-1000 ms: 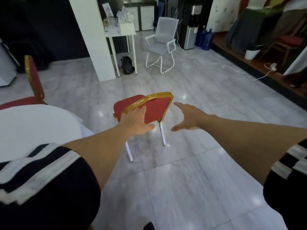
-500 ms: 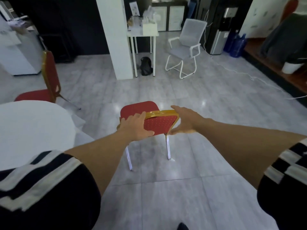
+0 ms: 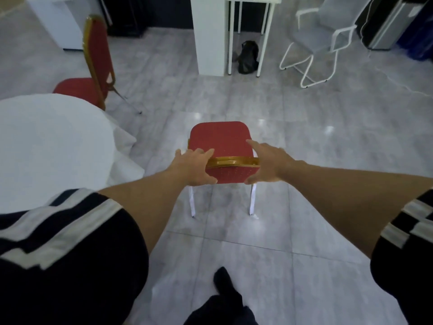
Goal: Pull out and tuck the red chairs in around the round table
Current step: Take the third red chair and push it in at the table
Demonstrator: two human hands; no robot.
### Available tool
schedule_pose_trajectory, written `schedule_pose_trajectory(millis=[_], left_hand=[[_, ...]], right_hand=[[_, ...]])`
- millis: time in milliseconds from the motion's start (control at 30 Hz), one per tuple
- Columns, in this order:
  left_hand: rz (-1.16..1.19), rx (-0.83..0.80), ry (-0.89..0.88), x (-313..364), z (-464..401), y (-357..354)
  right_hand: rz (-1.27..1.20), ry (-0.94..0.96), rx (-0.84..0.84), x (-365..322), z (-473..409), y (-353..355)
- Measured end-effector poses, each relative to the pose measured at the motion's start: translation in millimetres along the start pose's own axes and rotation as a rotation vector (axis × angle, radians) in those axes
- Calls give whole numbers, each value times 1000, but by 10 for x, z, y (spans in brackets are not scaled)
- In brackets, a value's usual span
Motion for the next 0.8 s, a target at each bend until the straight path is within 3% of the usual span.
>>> schedule_pose_trajectory(millis=[200,367,533,800], left_hand=[[39,-34,-38,-107,-357,-15],[261,-209,-42,-169,-518,-273],[342,-174,-36,-165,-549,-330],[362,-135,166,-54,-508,-248]], right_hand=[[15,60,-115,-138,-429,-216],[37,116,-165,-182,-635,-401],[74,167,-166,-204,-703,-413],[195,279,-168,-122,-834,-430]])
Point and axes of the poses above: each hand's wrist, its own z-axis away from the middle knuckle, its own y-axis out of the back of the hand, x = y × z, the point moved 10 cm from there along -z, towards the middle knuckle, and after that the axes turned 10 degrees about -y, right-handed, at the moved point
